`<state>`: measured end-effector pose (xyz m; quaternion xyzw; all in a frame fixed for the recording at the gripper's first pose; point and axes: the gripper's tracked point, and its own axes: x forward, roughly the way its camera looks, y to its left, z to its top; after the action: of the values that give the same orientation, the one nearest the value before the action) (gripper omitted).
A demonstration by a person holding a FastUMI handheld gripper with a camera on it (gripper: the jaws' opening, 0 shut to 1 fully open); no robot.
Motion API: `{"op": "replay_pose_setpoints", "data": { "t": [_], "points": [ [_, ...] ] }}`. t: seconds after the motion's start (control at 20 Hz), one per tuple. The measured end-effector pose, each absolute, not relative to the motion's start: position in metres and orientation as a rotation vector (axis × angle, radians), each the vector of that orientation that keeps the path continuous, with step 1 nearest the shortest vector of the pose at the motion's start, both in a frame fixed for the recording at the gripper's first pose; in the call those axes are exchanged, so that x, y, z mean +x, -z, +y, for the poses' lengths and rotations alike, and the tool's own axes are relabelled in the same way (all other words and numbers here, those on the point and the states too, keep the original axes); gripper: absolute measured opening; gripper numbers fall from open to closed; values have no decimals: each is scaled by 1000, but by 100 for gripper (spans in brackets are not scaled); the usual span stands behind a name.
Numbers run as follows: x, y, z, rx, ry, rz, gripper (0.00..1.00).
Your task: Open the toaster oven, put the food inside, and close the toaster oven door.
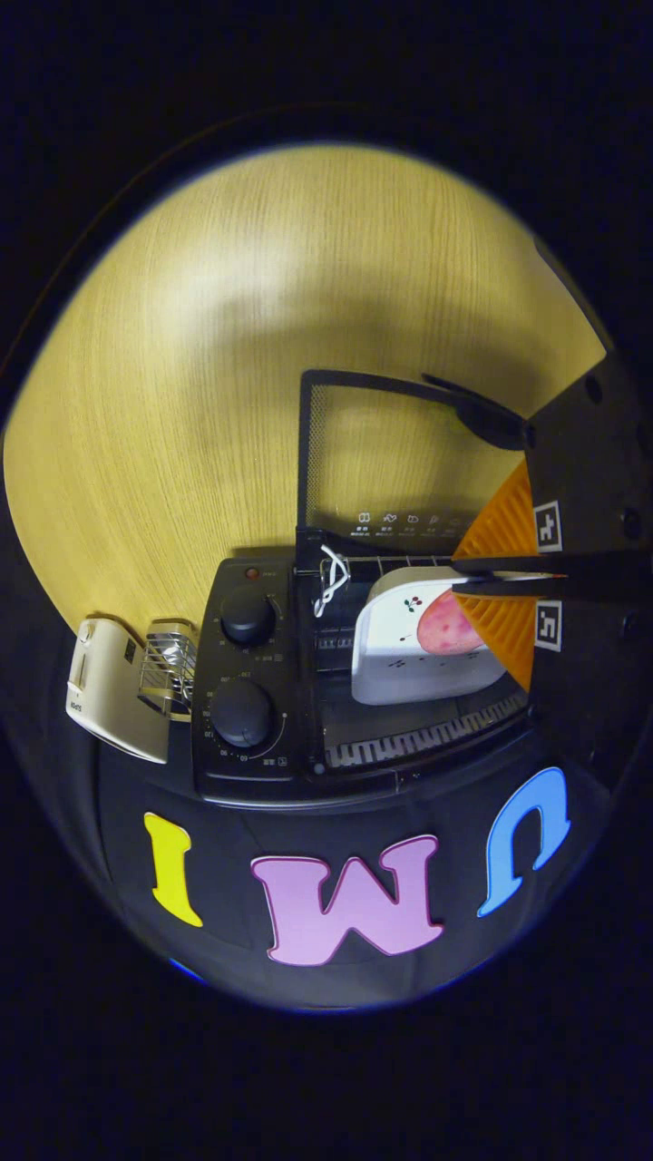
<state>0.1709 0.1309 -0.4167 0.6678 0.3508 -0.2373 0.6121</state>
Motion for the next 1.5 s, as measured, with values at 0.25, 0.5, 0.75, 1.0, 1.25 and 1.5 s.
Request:
{"op": "replay_pose_setpoints", "data": {
  "t": [0.25,0.5,0.75,1.0,1.25,1.5],
  "points": [
    [198,428,143,1558,608,767,5],
    [204,433,152,1601,629,747,6],
    [198,427,160,1691,606,755,13],
    [184,422,162,1660,544,779,73],
    [174,402,160,1566,440,816,99],
    [151,355,168,1323,210,841,98]
  ]
}}
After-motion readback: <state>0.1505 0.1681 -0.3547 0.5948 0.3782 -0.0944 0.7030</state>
